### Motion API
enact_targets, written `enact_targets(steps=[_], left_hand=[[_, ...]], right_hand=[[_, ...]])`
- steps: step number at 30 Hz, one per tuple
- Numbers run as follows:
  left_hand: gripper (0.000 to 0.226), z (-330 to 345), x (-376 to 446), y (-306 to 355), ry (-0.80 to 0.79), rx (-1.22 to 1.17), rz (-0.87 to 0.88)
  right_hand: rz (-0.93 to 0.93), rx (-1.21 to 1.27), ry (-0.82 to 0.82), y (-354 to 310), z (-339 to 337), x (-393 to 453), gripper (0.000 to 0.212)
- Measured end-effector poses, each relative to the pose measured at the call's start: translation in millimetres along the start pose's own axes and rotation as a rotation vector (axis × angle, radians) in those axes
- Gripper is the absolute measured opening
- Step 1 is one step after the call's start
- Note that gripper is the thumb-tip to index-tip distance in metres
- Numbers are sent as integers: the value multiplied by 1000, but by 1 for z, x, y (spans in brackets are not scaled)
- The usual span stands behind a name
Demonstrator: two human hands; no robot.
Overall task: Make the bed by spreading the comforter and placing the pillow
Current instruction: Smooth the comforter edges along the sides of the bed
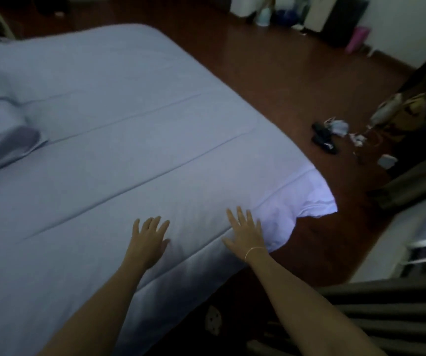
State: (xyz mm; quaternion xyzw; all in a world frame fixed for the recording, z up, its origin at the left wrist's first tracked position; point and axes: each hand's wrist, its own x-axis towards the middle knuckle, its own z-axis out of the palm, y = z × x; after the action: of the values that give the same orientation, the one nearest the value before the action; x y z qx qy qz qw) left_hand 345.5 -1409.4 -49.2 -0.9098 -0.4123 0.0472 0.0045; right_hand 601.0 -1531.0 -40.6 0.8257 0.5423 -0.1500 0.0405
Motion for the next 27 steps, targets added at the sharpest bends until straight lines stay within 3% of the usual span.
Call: enact_targets(steps=[6,14,27], left_hand=[[65,-26,111,126,-23,-32,158],[73,-22,220,223,-103,14,281],[74,-11,390,357,-190,-36,199]], right_hand=[[127,28,35,127,-33,32,91],[239,49,52,244,-63,81,97],[311,133,-121,425,-69,205,96]])
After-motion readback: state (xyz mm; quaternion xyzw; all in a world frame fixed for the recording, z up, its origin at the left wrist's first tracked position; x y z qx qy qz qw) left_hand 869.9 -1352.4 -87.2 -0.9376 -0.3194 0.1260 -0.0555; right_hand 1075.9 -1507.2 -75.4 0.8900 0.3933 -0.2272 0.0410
